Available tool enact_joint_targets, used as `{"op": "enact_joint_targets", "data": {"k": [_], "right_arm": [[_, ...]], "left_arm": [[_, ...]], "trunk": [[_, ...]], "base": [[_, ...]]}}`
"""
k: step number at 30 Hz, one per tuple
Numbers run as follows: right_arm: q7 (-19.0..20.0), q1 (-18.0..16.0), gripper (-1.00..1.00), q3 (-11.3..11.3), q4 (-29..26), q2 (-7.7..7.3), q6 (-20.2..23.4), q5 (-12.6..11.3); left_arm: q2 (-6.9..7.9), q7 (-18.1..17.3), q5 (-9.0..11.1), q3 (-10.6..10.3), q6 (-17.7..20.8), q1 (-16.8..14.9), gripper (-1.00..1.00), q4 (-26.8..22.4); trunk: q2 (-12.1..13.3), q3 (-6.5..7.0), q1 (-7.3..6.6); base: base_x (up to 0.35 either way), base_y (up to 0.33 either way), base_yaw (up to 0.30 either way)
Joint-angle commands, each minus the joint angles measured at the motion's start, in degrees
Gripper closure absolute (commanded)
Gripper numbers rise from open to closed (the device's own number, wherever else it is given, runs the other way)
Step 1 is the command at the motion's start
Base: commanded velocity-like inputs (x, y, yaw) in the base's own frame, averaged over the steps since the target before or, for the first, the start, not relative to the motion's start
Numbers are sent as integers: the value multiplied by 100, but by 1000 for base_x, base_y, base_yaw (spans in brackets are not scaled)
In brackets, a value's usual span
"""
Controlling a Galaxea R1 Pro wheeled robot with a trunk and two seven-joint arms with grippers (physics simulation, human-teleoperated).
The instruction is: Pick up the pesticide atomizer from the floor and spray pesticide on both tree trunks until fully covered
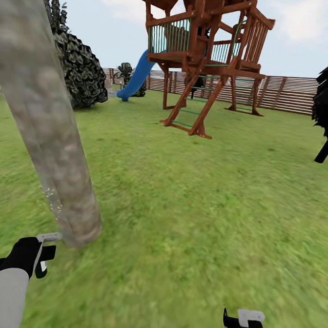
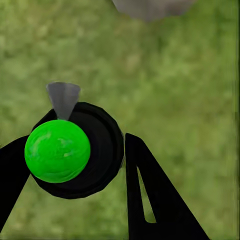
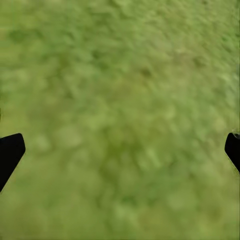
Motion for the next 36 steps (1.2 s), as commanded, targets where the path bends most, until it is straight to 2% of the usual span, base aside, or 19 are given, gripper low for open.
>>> {"op": "enact_joint_targets", "data": {"k": [1, 6, 20, 36], "right_arm": [[0, 0, -100, 0, 0, 0, 0, 0], [0, 4, -100, 0, 0, 0, 0, 0], [0, 4, -100, 0, 0, 0, 0, 0], [9, 4, -100, 3, 3, 8, 0, 2]], "left_arm": [[-19, 3, -16, -4, -2, 0, 100, -17], [-20, 4, -9, -6, 0, 0, 100, -49], [-19, 4, -14, -15, 0, 0, 100, -68], [-10, 4, -8, 20, 8, 0, 100, -77]], "trunk": [[0, 0, 0], [0, 0, 0], [0, 0, 0], [0, 0, 0]], "base": [[230, -214, 277], [236, -205, 233], [197, -221, 21], [197, -227, 267]]}}
